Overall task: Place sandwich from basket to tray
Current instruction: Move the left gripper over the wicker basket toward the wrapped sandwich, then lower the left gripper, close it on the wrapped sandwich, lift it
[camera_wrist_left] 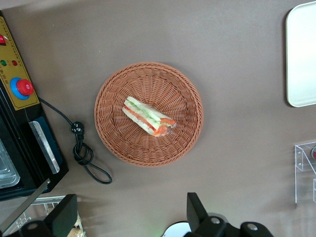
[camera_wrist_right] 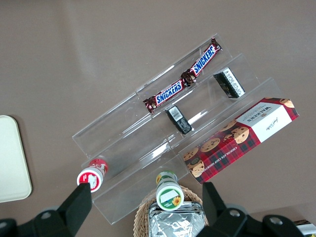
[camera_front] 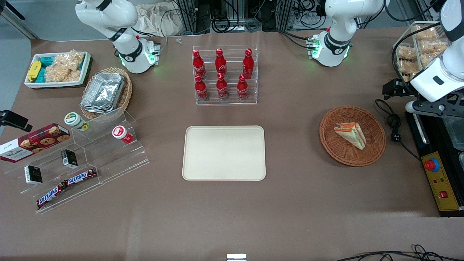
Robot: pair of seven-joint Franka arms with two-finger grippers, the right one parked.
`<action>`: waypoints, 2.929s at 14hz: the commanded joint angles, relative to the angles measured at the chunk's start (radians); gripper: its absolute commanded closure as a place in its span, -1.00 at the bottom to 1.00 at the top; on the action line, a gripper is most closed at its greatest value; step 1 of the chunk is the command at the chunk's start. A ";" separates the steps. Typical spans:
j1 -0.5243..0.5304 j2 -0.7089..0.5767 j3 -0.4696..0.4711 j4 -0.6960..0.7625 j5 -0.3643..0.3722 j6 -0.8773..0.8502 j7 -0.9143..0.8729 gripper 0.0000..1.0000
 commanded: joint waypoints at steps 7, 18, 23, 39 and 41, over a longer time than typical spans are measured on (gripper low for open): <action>0.014 0.007 -0.006 -0.015 -0.010 -0.043 -0.239 -1.00; 0.017 -0.048 -0.004 -0.438 0.004 0.407 -1.226 -1.00; 0.041 0.018 -0.001 -0.575 0.006 0.613 -1.395 -1.00; 0.086 0.168 0.003 -0.784 0.033 1.024 -1.404 -1.00; 0.086 0.193 0.002 -0.782 0.033 1.049 -1.404 -0.89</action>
